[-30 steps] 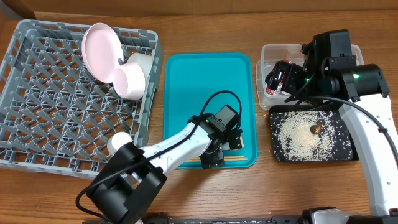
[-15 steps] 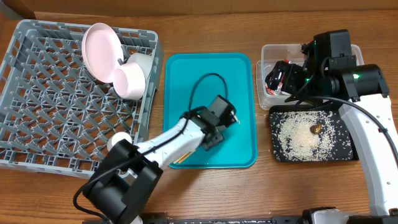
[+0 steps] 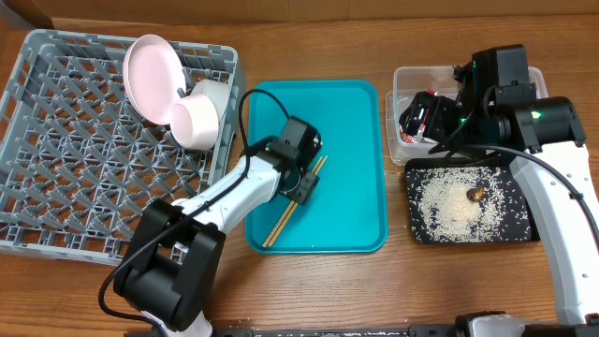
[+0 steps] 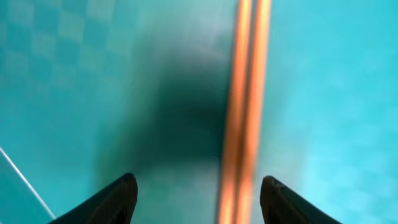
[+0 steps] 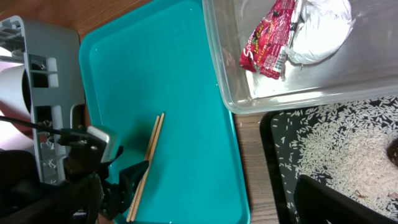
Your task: Sort waste into correct bins and load items into the dishwasher
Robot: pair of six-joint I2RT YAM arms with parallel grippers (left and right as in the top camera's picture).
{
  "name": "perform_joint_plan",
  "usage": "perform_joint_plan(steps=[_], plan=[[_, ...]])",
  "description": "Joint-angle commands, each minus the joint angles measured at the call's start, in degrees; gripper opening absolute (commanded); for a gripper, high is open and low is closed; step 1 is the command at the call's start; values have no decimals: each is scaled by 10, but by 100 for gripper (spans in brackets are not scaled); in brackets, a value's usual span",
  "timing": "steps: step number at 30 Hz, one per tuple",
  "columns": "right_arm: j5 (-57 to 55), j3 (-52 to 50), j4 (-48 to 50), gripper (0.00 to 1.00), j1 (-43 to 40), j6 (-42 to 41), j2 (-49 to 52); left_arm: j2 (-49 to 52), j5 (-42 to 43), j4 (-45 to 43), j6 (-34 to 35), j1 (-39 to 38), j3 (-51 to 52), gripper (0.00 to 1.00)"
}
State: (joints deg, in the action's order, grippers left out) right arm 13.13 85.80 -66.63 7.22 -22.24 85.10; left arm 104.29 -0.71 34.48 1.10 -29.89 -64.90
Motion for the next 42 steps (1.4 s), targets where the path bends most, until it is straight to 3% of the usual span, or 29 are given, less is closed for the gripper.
perform_joint_plan(steps=[1, 3, 8, 13, 28, 42], plan=[[-3, 0, 3, 100, 1, 1, -2, 5, 31, 37, 13, -1, -64, 65], [-3, 0, 3, 100, 1, 1, -2, 5, 32, 63, 14, -1, -85, 63], [-3, 0, 3, 100, 1, 1, -2, 5, 31, 103, 11, 0, -90, 75], [-3, 0, 3, 100, 1, 1, -2, 6, 31, 87, -24, 0, -70, 70], [-3, 0, 3, 100, 1, 1, -2, 21, -1, 3, -24, 18, -46, 71], [-3, 0, 3, 100, 1, 1, -2, 44, -1, 0, -46, 18, -46, 72]])
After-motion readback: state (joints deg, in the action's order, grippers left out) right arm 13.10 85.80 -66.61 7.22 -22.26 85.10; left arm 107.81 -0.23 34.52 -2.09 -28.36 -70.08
